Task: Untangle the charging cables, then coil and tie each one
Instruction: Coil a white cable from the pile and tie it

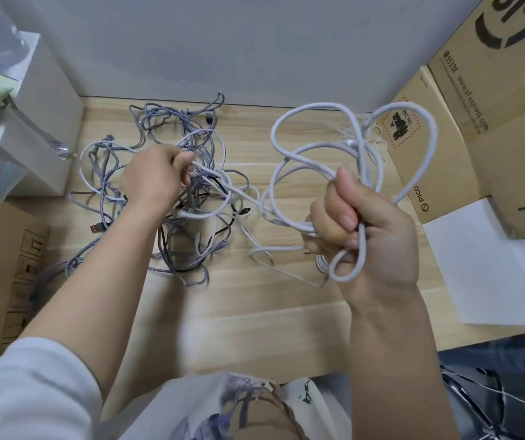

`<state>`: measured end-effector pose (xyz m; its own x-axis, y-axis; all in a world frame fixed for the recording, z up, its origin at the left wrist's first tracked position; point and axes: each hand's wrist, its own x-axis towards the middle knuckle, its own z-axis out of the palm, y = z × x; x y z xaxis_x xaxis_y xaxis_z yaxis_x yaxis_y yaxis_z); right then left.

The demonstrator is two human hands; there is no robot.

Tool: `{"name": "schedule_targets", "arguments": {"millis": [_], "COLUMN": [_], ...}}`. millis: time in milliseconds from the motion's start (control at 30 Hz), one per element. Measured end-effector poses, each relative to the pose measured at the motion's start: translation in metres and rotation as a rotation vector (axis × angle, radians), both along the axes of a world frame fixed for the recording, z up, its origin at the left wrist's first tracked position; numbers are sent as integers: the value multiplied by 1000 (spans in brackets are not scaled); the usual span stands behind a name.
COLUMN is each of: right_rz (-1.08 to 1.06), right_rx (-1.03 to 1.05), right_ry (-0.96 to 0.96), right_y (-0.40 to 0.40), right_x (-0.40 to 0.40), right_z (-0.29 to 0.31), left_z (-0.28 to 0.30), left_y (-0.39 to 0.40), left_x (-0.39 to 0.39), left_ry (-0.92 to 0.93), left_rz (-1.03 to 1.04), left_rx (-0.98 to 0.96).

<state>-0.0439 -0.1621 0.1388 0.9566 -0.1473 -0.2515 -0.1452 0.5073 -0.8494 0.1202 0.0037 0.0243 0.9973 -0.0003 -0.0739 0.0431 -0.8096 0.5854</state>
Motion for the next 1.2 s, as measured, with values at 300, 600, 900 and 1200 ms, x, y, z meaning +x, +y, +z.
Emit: {"name": "schedule_targets", "arguments": {"millis": [300, 600, 900, 1200], "right_rz": [-134, -104, -98, 9], "right_rx": [3, -305, -483, -622], "right_ry": [-1, -22, 2, -34], "right_y": [-15, 8, 15, 16], "right_x": [-3, 13, 15, 15], "right_z": [11, -29, -36, -24], "left_z": [42, 104, 100, 86], "left_y": [-10, -40, -37, -22], "left_x": [-9, -63, -83, -74], "left_ry": [338, 456, 528, 531], "left_rz": [94, -288, -648, -802], "left_rx": [-1169, -1503, -1371, -1349]}}
